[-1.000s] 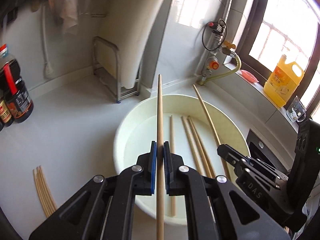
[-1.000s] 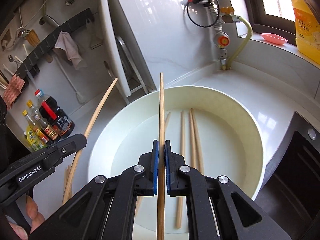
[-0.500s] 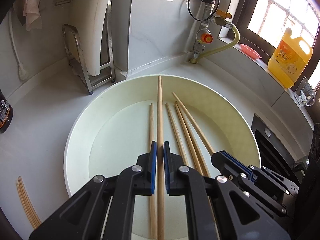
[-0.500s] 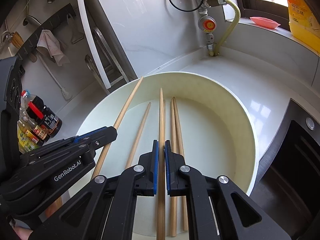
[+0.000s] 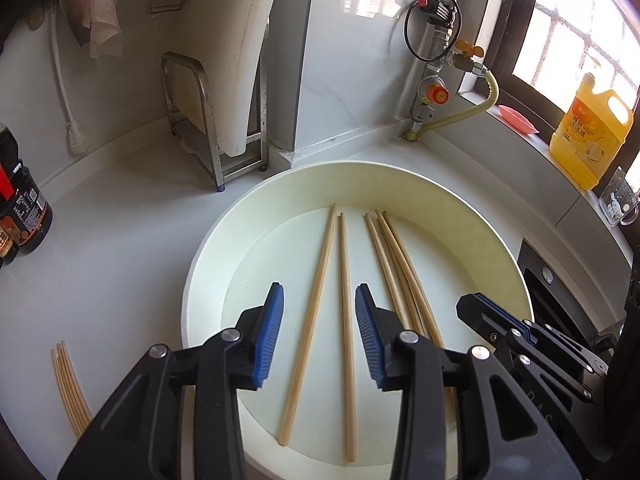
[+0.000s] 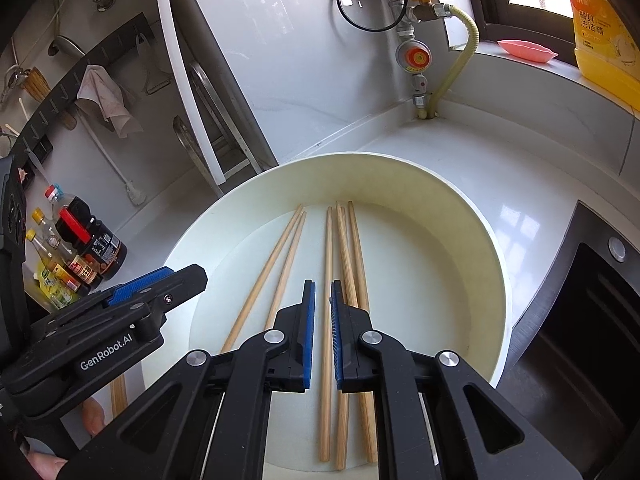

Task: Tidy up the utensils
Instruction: 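Carry both chopsticks into the cream basin and open both tools, then move both open tools back to the chopstick pile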

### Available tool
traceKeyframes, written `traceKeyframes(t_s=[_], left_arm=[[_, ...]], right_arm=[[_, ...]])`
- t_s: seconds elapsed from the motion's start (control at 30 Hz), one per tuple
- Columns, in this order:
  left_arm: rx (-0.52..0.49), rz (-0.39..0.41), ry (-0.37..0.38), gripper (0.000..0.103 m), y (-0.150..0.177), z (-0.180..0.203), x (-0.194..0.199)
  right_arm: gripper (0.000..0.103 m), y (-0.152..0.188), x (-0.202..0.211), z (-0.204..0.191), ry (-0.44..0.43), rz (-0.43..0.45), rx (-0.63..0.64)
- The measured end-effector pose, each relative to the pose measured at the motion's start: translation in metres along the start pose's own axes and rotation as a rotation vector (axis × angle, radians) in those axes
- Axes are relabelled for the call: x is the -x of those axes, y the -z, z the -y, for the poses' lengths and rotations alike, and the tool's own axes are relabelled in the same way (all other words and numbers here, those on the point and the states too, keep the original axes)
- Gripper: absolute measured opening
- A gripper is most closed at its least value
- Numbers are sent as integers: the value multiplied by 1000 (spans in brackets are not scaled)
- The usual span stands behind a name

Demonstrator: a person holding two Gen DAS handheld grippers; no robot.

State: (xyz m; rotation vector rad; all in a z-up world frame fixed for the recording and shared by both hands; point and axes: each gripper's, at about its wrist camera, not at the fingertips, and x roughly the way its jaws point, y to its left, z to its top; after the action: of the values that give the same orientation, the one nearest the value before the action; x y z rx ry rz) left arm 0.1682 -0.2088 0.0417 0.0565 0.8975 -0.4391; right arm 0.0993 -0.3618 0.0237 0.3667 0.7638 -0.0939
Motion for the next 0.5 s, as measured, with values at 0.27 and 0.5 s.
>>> traceKeyframes(t_s=[0.27, 0.5], left_arm=[[26, 27, -39, 44, 17, -20, 21], [83, 54, -71, 49, 33, -49, 45]], right_arm=[[8, 1, 2, -17, -30, -2, 44], [12, 7, 2, -42, -66, -13, 102]])
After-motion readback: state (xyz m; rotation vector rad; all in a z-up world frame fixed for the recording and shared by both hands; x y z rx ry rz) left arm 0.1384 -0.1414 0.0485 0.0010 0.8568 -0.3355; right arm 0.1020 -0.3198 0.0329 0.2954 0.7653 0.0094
